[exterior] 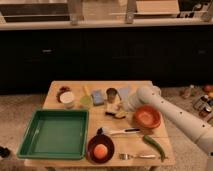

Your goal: Wipe table surface with eraser

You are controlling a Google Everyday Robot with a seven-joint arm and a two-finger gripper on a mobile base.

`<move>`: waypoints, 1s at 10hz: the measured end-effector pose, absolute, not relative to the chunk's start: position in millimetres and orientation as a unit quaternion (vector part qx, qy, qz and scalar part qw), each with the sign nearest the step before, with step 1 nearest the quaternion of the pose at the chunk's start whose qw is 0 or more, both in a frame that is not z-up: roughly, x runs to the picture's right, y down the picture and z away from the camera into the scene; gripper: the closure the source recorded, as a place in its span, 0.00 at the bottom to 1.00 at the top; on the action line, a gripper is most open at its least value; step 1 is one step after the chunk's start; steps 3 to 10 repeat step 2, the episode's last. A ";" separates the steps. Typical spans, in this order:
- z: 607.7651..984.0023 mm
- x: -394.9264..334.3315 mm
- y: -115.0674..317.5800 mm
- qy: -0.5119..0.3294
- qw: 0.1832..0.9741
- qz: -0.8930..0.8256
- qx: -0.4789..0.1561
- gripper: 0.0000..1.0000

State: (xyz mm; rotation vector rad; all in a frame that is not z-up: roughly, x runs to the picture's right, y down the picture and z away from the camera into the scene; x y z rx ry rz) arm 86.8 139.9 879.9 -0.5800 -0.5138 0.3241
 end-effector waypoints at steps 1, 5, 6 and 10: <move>882.1 83.9 137.6 -0.250 0.913 0.155 -0.283 1.00; 885.0 78.8 138.0 -0.251 0.912 0.151 -0.287 1.00; 885.0 78.8 138.0 -0.251 0.912 0.151 -0.287 1.00; 885.0 78.8 138.0 -0.251 0.912 0.151 -0.287 1.00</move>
